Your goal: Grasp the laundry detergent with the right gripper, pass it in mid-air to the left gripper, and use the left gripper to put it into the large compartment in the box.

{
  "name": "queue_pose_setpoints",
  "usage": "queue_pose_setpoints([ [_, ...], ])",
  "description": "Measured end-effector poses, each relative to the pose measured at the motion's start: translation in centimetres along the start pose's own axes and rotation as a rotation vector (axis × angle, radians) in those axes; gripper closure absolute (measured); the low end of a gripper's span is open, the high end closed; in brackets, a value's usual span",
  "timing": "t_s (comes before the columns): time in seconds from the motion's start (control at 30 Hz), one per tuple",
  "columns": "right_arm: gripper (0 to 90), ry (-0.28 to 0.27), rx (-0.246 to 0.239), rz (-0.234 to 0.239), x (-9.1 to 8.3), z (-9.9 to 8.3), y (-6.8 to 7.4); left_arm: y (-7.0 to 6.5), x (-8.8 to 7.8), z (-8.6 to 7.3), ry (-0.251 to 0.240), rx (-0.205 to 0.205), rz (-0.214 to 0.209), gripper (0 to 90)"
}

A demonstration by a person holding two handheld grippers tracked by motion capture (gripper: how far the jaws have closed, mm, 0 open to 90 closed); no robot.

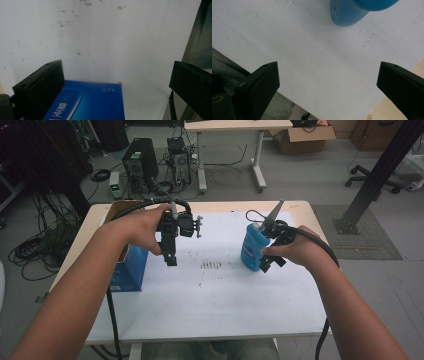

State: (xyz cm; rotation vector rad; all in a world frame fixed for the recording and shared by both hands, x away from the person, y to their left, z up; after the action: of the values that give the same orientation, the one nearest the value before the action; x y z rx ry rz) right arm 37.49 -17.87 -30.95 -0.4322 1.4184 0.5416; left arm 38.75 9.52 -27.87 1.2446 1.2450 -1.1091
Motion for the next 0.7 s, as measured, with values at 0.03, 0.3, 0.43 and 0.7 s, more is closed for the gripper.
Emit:
queue_pose_setpoints([
  [0.03,4.6,0.007,0.001,-0.001,0.08,-0.02,-0.09,-0.04,0.04,0.12,0.006,0.000,-0.001,0.2],
  [0.3,4.6,0.016,-0.002,-0.003,0.01,0.00,-0.64,0.00,0.19,0.49,0.017,0.007,-0.007,0.2],
  [0.43,4.5,0.008,0.003,-0.006,-0.11,-0.04,-0.74,0.02,-0.03,0.55,0.012,0.004,-0.003,0.2],
  [0.7,4.5,0.004,0.004,0.000,0.03,-0.18,-0.82,0.16,-0.16,0.86,0.011,0.006,0.002,0.2],
])
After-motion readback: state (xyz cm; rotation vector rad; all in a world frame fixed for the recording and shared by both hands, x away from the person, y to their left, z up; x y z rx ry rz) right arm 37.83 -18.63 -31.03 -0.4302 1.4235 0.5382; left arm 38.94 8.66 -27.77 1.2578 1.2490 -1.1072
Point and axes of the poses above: each handheld gripper's, and its own axes: x roughly forward along the jaws, z roughly out of its top, y roughly to its left, the point moved 2 cm from there along x, roughly forward along the jaws, and after that the axes turned 2 degrees about x, right-handed, at the moved point
